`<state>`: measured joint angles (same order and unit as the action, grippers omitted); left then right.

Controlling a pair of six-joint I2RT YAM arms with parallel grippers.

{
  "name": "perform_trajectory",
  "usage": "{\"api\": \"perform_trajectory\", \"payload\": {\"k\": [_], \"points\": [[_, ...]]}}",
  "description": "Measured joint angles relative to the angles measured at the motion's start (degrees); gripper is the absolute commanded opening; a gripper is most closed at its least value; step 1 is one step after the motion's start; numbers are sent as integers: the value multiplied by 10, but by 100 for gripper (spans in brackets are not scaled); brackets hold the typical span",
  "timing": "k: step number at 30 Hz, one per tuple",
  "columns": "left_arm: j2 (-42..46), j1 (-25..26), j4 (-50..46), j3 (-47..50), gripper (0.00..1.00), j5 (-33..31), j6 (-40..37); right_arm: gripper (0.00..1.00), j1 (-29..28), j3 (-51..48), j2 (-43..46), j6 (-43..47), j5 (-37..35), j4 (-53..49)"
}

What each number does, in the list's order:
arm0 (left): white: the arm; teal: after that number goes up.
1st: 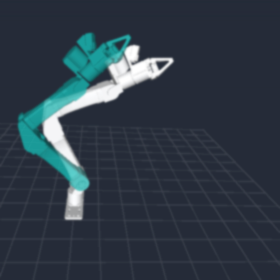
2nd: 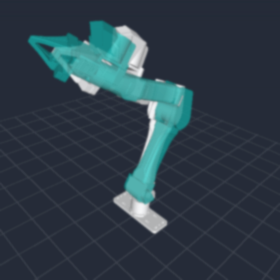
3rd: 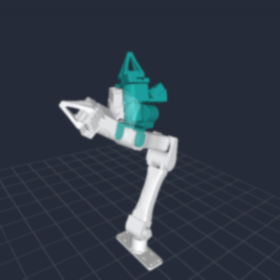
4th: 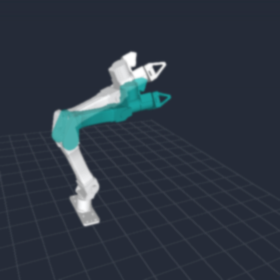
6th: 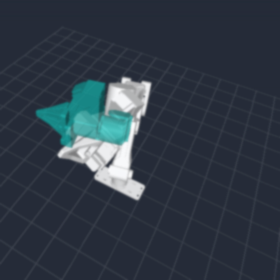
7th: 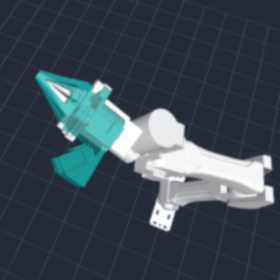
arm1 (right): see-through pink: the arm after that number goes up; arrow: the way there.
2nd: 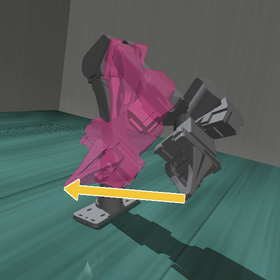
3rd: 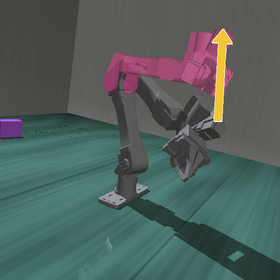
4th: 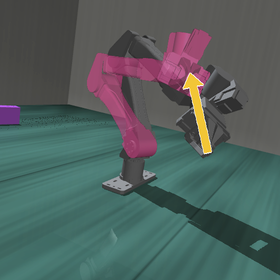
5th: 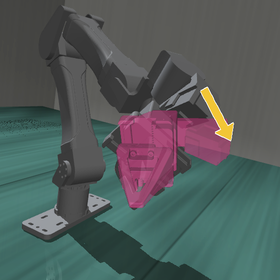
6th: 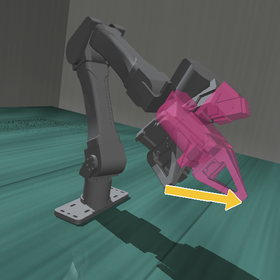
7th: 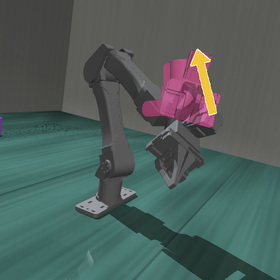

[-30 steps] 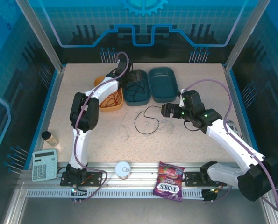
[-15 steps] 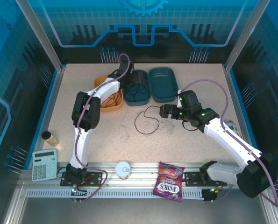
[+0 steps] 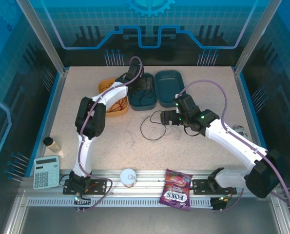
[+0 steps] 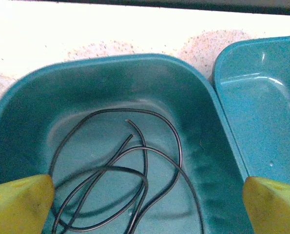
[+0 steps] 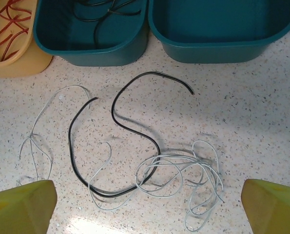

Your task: Untangle the cables

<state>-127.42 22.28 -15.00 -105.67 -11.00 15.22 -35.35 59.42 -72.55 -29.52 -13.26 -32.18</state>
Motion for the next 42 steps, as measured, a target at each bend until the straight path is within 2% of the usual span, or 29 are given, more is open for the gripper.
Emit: {"api": "perform_trajectory", "payload": {"k": [10,15,19,26,32,37,42], "points": [[113,2,19,77,99,-27,-12,86,-76,48,-80,11,-63,-14],[182,0,40,157,99,-27,8,81,-111,75,-131,10,-74,-15],[271,-8,60,249,99,-34,33,77,-133,106,-183,1,-75,-16],[458,-38,103,416,99,-75,79,68,-138,158,-270,-23,-61,-19],[582,-51,109,548,99,-108,110,61,-137,189,-317,-44,-54,-16],[659,-54,108,626,99,-113,130,56,-126,201,-349,-68,-43,1],[713,-54,106,661,99,-105,146,54,-117,208,-373,-107,-46,12]]}}
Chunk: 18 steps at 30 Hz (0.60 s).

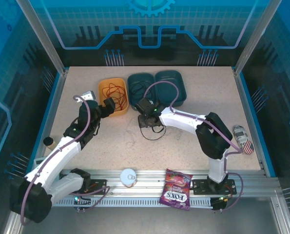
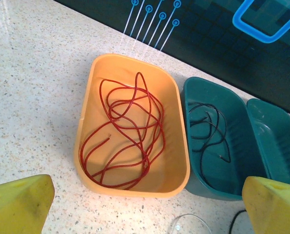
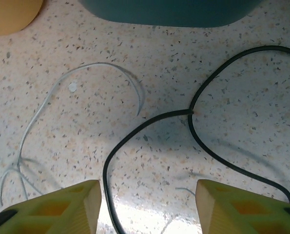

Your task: Untangle the cables

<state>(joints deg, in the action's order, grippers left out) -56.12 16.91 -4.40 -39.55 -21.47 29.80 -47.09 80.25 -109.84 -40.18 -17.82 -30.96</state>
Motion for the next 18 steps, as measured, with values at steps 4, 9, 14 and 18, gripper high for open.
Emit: {"api": "perform_trajectory", "payload": {"k": [4,9,14,18], "points": [[32,0,-5,21,99,7,10,54,0,0,-14,-27,-2,12],[56,0,-18,47,99,9,19,54,0,9,-39,-46,-1,28],[63,0,-24,60,99,18,32,53,0,26,-72,-55,1,42],[63,0,-26,64,99,24,36,50,0,48,-101,-55,1,51]]}}
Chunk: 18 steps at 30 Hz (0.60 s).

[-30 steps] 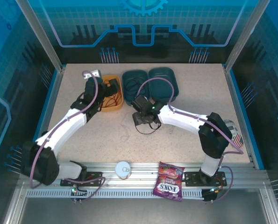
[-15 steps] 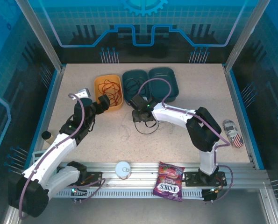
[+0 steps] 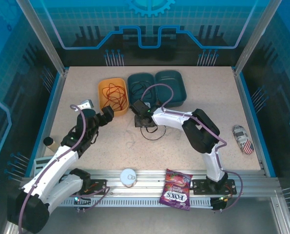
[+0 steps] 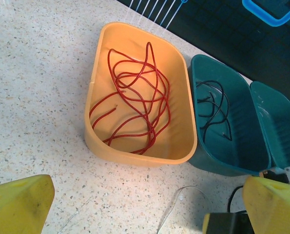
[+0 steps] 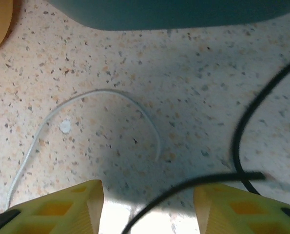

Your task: Untangle the cables

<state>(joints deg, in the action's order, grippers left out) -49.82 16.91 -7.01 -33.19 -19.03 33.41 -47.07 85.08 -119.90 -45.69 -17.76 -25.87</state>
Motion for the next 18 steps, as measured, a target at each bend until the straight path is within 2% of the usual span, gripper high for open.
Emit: {"api": "perform_trajectory", "payload": {"k": [2,4,10,14,18], "points": [[0,0,0,2,99,3,2,45,0,9,-11,0,0,5],[0,0,0,2,99,5,3,34,0,12,-17,0,0,9],[-3,0,0,3,99,5,8,17,0,12,-19,9,0,18],[-8,0,0,3,99,5,8,10,-2,0,-12,23,2,37],[-12,0,0,3,99,5,8,7,-5,-41,25,31,17,59]]}}
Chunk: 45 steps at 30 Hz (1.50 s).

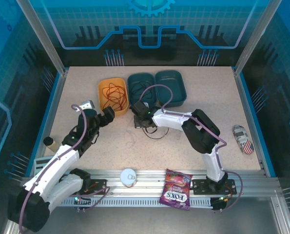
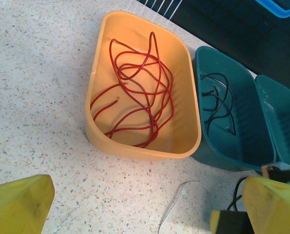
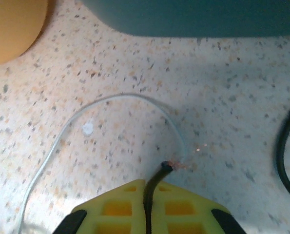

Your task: Untangle the cables

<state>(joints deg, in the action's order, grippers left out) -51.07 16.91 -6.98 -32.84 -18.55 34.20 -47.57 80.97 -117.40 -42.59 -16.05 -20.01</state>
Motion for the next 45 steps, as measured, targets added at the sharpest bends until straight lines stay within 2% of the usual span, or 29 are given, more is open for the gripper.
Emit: {"api": "perform_trajectory", "payload": {"k": [6,13,23,37,45], "points": [[-12,0,0,0,99,8,-7,4,-2,-57,91,9,42,37],[-24,0,0,0,99,52,-32,3,-10,-120,205,30,106,91],[-40,0,29,0,99,114,-43,3,-12,-126,291,80,149,119],[-37,0,35,1,99,120,-41,4,-12,-98,402,170,135,86],[-36,0,39,2,99,120,-41,5,-12,-60,429,214,133,55]]}}
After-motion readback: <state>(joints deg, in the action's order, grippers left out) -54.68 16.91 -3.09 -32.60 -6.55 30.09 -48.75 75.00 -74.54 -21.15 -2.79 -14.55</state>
